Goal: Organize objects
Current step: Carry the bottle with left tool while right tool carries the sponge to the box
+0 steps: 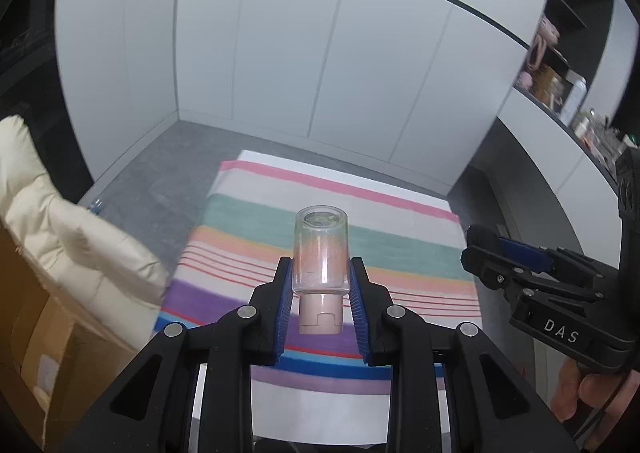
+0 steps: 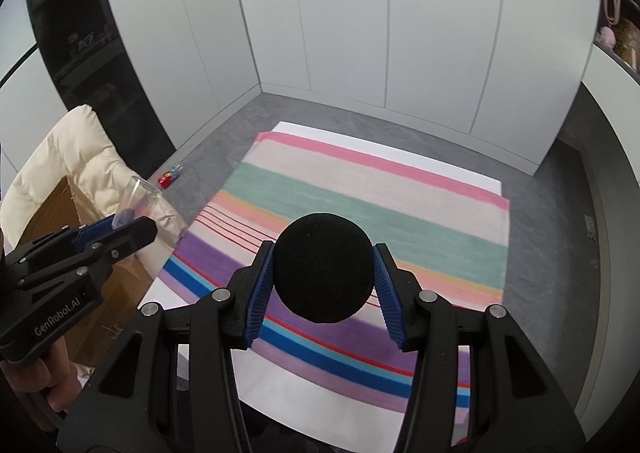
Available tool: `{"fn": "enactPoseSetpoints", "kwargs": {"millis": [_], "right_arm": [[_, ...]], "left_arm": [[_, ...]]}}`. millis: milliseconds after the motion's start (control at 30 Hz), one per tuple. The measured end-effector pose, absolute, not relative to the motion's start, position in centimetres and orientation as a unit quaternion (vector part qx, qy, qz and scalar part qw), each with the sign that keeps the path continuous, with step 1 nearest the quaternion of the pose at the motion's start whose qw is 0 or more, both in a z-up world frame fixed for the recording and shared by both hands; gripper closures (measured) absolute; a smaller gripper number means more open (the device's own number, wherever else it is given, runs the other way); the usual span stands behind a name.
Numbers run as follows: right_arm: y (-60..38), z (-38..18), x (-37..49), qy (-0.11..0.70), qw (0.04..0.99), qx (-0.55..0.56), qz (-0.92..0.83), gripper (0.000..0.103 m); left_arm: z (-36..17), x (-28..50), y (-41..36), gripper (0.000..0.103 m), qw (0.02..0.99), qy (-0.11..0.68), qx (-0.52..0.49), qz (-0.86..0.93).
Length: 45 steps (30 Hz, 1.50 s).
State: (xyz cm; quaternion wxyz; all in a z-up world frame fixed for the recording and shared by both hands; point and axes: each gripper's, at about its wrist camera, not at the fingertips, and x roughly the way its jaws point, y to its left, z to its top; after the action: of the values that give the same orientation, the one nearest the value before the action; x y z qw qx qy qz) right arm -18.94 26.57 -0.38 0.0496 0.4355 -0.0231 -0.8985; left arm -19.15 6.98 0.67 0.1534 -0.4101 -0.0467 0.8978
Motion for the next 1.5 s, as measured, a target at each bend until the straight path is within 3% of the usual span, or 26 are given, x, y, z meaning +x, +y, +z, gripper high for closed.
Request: {"fn": "enactPoseSetpoints", "kwargs": {"millis": [1033, 1500], "right_arm": [[3.4, -0.1, -20.2, 0.068, 0.197, 0.407, -0.889, 0.053], [-4.9, -0.6, -18.6, 0.103, 0.267, 0.407, -0.868, 0.053]], "left_arm": [[0.5, -15.0, -12.9, 0.076, 0.013, -0.105, -0.399, 0.911], [-0.1, -12.3, -18.4, 0.075, -0.048, -0.103, -0.405, 0.907]]}}
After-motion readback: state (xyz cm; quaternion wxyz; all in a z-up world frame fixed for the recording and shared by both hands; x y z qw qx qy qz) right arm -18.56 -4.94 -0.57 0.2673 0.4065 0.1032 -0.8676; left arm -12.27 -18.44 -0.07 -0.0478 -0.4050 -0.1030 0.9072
